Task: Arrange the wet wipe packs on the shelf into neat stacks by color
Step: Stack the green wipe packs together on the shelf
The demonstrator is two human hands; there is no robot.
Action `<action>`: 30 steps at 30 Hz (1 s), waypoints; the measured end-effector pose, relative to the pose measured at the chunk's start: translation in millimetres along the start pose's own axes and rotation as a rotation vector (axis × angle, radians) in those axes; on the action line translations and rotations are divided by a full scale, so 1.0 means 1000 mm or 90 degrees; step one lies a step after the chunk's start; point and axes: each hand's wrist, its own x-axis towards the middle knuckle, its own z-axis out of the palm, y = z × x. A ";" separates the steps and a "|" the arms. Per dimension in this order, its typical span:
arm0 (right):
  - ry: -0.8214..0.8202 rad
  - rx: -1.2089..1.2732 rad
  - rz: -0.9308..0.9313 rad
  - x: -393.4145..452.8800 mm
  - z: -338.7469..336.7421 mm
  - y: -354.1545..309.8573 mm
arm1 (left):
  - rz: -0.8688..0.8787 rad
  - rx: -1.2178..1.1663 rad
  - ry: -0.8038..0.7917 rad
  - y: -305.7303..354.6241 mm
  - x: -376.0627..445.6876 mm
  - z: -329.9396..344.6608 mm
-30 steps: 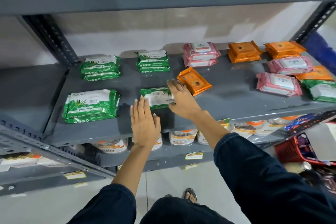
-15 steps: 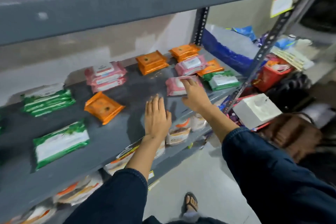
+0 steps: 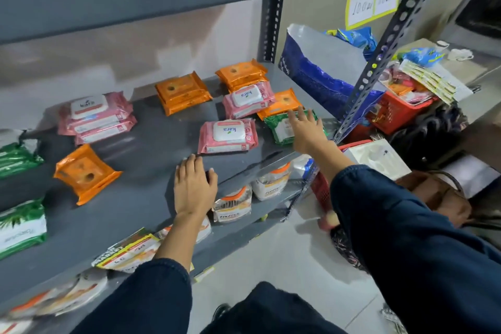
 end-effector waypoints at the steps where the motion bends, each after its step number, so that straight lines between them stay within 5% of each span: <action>1: -0.015 0.005 -0.001 0.003 0.001 0.002 | -0.007 -0.002 0.002 0.000 -0.001 0.000; 7: 0.048 -0.005 -0.007 0.004 0.006 0.002 | -0.019 -0.002 -0.009 0.003 -0.003 -0.003; 14: -0.012 -0.016 -0.039 0.009 0.002 0.009 | -0.019 0.010 -0.022 0.004 -0.003 -0.006; 22: 0.083 0.034 -0.007 -0.001 0.003 0.005 | -0.037 -0.022 -0.036 0.005 -0.004 -0.014; 30: 0.230 0.100 -0.012 -0.022 -0.011 -0.064 | -0.023 -0.030 0.071 -0.025 -0.024 -0.049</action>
